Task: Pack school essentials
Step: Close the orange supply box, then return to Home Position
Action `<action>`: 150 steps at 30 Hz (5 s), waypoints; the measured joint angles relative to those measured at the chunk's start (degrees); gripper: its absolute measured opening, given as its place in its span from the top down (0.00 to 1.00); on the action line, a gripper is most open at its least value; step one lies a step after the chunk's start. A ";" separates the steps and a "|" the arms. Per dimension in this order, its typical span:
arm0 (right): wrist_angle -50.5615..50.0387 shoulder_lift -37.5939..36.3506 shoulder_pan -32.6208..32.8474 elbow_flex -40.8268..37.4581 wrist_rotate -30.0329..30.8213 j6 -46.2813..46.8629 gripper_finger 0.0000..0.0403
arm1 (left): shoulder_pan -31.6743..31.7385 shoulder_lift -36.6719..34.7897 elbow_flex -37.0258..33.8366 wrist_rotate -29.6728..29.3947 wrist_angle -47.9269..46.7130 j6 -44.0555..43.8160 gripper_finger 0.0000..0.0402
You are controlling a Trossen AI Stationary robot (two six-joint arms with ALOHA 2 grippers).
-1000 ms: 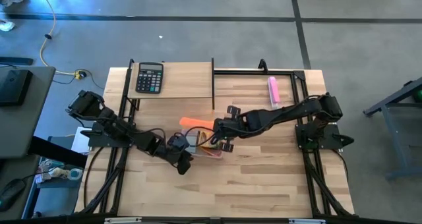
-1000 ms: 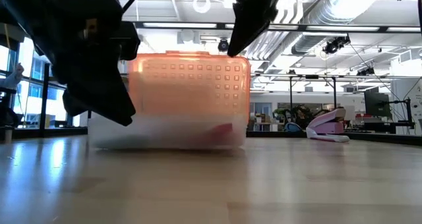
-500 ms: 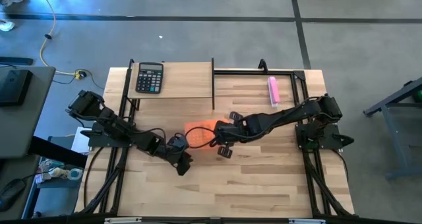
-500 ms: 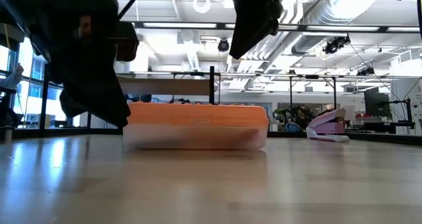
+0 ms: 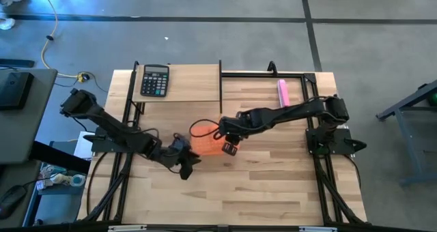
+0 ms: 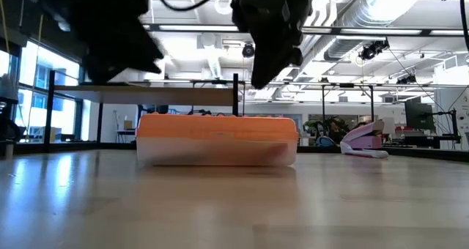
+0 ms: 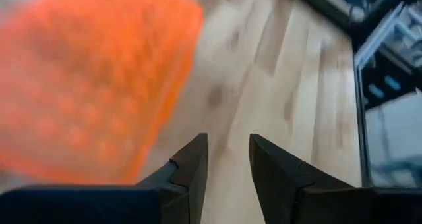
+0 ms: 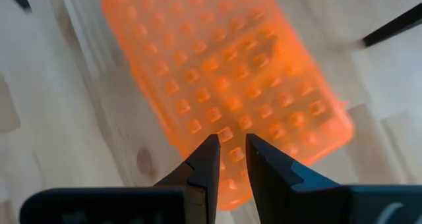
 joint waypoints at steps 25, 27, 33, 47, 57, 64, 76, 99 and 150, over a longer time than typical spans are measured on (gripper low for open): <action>-2.35 6.60 -4.66 0.00 -5.37 4.03 0.84 | 15.55 7.54 2.28 8.28 -4.62 9.48 0.97; -2.50 7.07 -4.66 0.17 -5.84 4.48 0.84 | 15.55 8.22 2.33 8.19 -4.90 9.13 0.99; -3.96 9.12 -4.63 0.39 -8.16 6.90 0.84 | 15.59 9.69 2.45 8.54 -5.19 8.41 1.00; -5.43 8.07 0.14 0.22 -8.69 19.11 0.85 | 13.66 9.60 2.15 12.46 -2.54 7.37 0.99; -4.96 8.12 2.40 0.20 -8.17 22.52 0.85 | 9.76 9.68 2.11 10.66 -2.26 5.71 0.99; -5.36 8.18 2.55 0.68 -7.90 23.28 0.85 | 9.76 9.66 2.04 10.92 -2.01 5.39 0.99; -15.47 8.53 2.04 7.33 -2.19 19.57 0.85 | 11.97 4.84 2.08 13.77 -4.62 6.57 0.99; -23.08 8.34 -0.65 18.76 1.74 15.47 0.85 | 15.96 -16.32 2.33 21.50 -9.43 15.85 0.99; -7.10 -37.83 -11.87 0.21 14.69 -11.52 0.85 | 16.97 -75.97 -35.66 17.33 0.11 30.19 0.99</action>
